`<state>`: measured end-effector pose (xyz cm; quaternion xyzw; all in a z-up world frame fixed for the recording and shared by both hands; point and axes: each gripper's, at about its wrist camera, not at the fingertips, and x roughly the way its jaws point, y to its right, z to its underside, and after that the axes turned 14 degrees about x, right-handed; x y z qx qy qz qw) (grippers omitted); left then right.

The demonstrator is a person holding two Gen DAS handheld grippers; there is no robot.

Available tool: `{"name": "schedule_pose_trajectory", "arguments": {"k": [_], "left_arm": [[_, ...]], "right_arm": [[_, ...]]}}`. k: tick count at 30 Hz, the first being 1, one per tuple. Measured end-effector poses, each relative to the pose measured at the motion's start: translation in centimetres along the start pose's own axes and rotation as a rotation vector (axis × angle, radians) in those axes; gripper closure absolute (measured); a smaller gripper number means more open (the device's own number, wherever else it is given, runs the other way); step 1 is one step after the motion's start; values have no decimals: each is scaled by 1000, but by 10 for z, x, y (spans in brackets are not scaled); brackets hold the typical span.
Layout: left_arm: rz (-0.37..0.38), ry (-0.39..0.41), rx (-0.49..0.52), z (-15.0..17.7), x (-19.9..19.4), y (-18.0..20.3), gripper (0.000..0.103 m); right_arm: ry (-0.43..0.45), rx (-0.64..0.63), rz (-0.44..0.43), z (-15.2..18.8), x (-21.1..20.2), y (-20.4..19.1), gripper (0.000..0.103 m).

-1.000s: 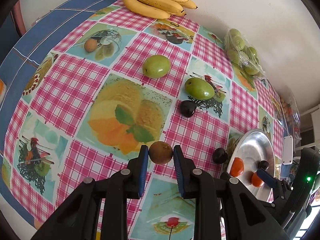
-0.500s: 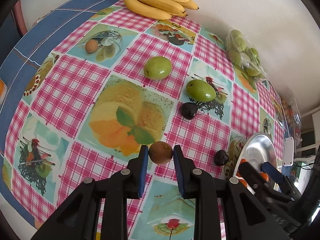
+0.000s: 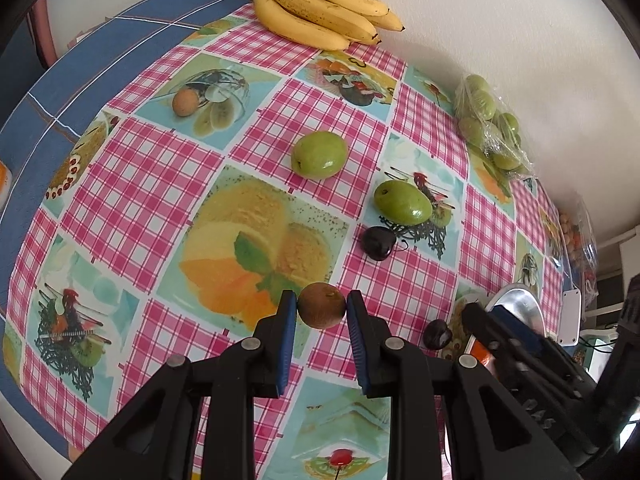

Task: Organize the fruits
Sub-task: 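Close the right gripper on another dark plum while the left gripper holds the brown fruit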

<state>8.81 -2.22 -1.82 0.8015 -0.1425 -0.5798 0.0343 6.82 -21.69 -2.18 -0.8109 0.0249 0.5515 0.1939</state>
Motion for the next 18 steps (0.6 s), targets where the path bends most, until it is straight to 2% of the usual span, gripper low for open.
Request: {"name": "schedule_pose_trajectory", "arguments": {"k": [3, 11, 18], "left_arm": [[8, 3, -1, -2, 0, 1, 77], [21, 4, 0, -2, -1, 1, 77], [22, 4, 1, -2, 0, 1, 77]], "right_arm": [[-32, -33, 20, 4, 11, -7, 57], [-63, -86, 76, 13, 26, -16, 60], [-74, -174, 170, 22, 36, -28, 67]]}}
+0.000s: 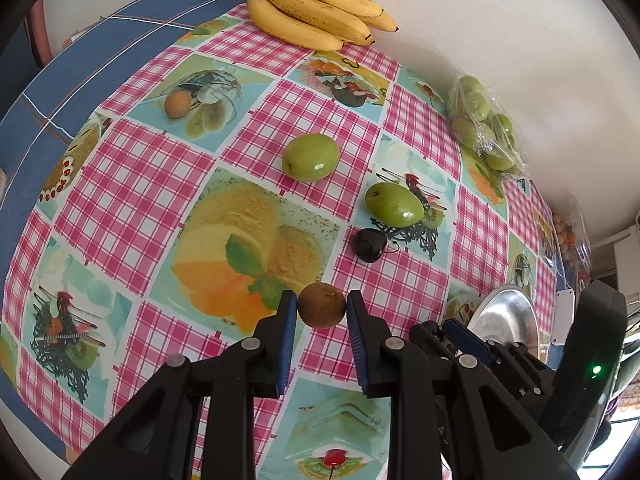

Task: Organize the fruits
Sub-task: 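Close the right gripper on another dark plum while the left gripper holds the brown fruit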

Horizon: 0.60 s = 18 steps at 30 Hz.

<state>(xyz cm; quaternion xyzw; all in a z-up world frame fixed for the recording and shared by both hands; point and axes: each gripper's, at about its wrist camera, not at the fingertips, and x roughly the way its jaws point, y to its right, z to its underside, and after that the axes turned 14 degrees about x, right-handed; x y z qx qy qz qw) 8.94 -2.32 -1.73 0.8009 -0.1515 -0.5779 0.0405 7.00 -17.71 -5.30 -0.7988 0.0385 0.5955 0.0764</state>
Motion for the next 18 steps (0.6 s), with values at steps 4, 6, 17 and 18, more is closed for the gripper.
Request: {"name": "schedule_pose_trajectory", "arguments": {"k": [4, 6, 17, 18], "left_arm": [[2, 0, -1, 0, 0, 0, 77], [0, -1, -1, 0, 0, 0, 76], [-3, -5, -9, 0, 1, -1, 76], [-3, -5, -9, 0, 1, 0, 76]], "right_arm": [[10, -35, 47, 3, 3, -4, 70], [16, -62, 76, 3, 4, -8, 71], [37, -143, 166, 7, 9, -17, 76], [37, -141, 163, 6, 9, -16, 76]]}}
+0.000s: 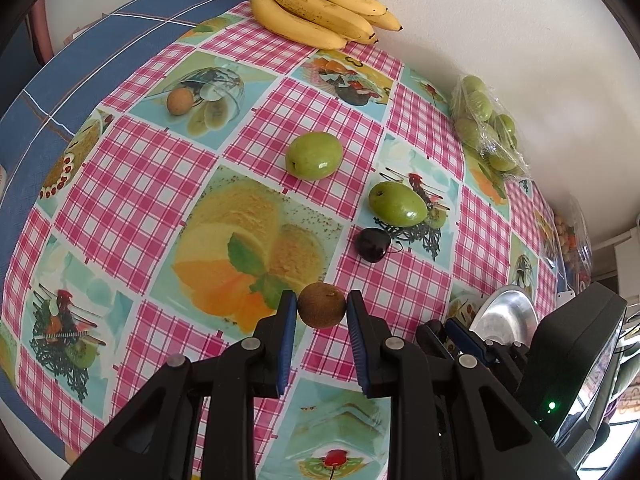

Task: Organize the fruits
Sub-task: 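Close the right gripper on another dark plum while the left gripper holds the brown fruit, then carry the brown fruit and the plum over the steel bowl with both grippers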

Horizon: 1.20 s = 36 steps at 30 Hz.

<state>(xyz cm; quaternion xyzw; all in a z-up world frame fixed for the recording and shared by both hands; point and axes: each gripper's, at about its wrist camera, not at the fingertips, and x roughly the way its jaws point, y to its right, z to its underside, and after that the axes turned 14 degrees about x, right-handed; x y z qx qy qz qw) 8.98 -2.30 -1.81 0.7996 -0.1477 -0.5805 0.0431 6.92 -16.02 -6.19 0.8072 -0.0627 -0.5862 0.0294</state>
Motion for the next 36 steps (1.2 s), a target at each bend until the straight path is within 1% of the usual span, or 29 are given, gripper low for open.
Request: {"name": "schedule_pose_trajectory", "arguments": {"k": [6, 13, 18, 23, 28, 32, 36], "left_arm": [[-3, 0, 1, 0, 0, 0, 77], [-9, -1, 1, 0, 0, -1, 77], [-18, 0, -1, 0, 0, -1, 77], [-34, 0, -2, -1, 0, -2, 77], [-45, 6, 8, -1, 0, 1, 77], [-68, 22, 25, -2, -3, 6, 77], [-72, 30, 44, -2, -4, 13, 77]], "right_arm": [[1, 3, -6, 2, -3, -2, 77], [8, 47, -67, -1, -10, 6, 77], [21, 108, -172, -3, -26, 14, 77], [35, 176, -299, -3, -43, 23, 77], [63, 207, -326, -1, -58, 30, 77], [81, 251, -350, 0, -66, 44, 77], [89, 290, -361, 1, -71, 57, 77]]}}
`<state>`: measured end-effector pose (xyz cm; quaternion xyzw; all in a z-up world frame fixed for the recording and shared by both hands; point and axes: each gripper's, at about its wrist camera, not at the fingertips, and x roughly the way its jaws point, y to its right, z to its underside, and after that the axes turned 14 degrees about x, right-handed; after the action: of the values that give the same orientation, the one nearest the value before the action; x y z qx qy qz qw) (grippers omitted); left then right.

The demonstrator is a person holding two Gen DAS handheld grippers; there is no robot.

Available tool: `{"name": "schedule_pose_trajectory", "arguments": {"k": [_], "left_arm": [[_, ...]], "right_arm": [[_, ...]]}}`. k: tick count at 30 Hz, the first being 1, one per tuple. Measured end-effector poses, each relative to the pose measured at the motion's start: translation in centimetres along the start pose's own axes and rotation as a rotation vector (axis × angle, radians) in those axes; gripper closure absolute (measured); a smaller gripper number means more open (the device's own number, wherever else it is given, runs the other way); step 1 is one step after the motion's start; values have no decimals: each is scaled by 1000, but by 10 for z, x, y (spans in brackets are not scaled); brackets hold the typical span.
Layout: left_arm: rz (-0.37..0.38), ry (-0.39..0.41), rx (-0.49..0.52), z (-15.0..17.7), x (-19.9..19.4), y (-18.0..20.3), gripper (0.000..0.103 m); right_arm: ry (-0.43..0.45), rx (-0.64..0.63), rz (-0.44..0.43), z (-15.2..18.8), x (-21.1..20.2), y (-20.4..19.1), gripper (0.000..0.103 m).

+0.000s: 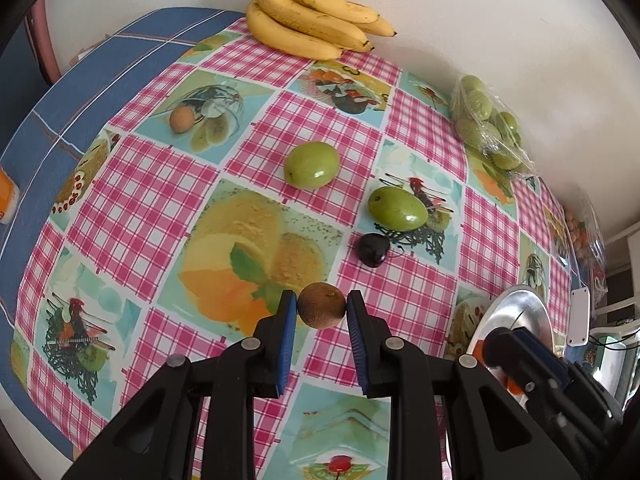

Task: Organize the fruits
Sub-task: 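Carry the brown fruit and the plum over the steel bowl with both grippers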

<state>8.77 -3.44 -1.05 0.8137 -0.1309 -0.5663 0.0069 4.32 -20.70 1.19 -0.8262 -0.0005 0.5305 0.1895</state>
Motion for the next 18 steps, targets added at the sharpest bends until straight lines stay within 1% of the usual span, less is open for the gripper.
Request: {"name": "schedule_pose_trajectory", "arguments": {"k": [4, 6, 11, 14, 18], "left_arm": [[-9, 6, 39, 1, -2, 13, 77], [-14, 7, 66, 2, -2, 22, 77], [-4, 6, 133, 6, -3, 45, 77], [-8, 3, 194, 11, -3, 64, 77], [19, -6, 287, 18, -2, 94, 77]], "right_arm": [[12, 52, -1, -4, -8, 15, 77], [16, 77, 16, -6, -10, 24, 77], [22, 151, 34, -10, -17, 52, 77], [32, 193, 78, -11, -22, 73, 77], [39, 260, 114, -13, -26, 100, 77]]}}
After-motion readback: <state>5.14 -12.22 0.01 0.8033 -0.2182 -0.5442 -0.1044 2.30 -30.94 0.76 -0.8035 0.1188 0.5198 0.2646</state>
